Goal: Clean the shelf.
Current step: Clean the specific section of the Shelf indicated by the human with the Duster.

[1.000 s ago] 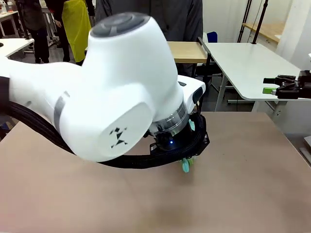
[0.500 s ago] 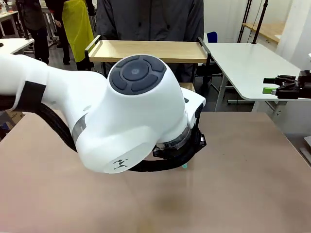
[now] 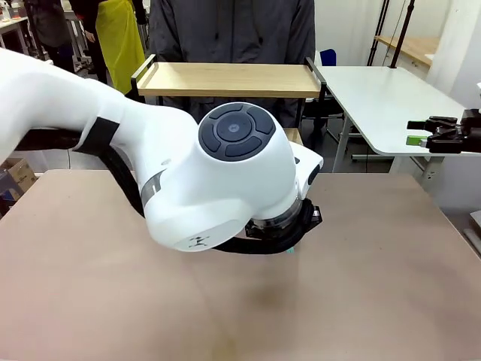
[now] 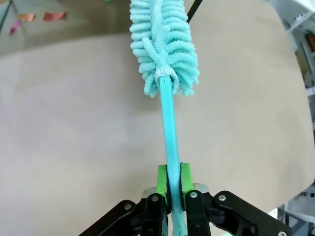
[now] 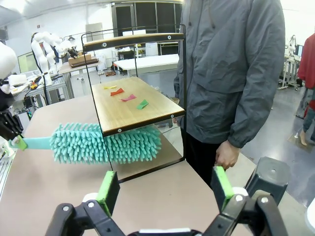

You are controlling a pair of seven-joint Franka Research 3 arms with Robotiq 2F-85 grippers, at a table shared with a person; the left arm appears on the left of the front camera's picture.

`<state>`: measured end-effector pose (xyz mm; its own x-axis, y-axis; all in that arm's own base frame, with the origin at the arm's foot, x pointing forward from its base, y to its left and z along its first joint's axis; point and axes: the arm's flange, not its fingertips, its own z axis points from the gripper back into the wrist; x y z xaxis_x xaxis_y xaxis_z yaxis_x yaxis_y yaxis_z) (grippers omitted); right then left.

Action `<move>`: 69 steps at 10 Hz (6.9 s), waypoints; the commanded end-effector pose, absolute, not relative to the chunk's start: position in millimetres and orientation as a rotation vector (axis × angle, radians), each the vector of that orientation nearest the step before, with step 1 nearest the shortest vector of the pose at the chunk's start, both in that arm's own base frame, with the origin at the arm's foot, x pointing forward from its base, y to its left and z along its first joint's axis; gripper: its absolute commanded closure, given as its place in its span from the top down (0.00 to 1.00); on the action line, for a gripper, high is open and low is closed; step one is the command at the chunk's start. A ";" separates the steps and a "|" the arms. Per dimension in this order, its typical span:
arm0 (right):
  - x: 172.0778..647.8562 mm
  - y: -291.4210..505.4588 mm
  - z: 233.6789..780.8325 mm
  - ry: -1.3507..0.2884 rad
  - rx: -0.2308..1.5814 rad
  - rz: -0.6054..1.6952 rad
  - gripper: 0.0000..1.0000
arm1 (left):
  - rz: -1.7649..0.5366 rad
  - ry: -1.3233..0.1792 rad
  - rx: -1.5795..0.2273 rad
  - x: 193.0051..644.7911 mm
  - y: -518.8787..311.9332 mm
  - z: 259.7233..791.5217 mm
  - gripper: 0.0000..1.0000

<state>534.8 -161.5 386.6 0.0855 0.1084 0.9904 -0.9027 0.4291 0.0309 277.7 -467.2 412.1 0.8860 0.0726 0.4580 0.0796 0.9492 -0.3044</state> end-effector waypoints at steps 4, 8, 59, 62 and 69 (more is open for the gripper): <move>535.7 -160.2 389.8 -1.242 0.808 0.907 1.00 | 0.025 -0.396 -0.326 338.9 -521.1 348.1 0.13; 535.7 -160.2 389.8 -1.242 0.808 0.907 1.00 | -0.008 -0.382 -0.324 306.3 -454.0 389.0 0.13; 535.7 -160.2 389.8 -1.242 0.808 0.907 1.00 | -0.860 -0.064 -0.099 253.0 -128.5 584.2 0.13; 535.7 -160.2 389.8 -1.242 0.808 0.907 1.00 | -0.860 -0.064 -0.099 253.0 -128.5 584.2 0.13; 535.7 -160.2 389.8 -1.242 0.808 0.907 1.00 | -0.860 -0.064 -0.099 253.0 -128.5 584.2 0.13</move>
<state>534.8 -161.7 386.7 0.0851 0.1075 0.9906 -0.9026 0.4294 0.0310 251.8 -132.1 585.1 0.6654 -0.7422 0.0799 0.7465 0.6614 -0.0726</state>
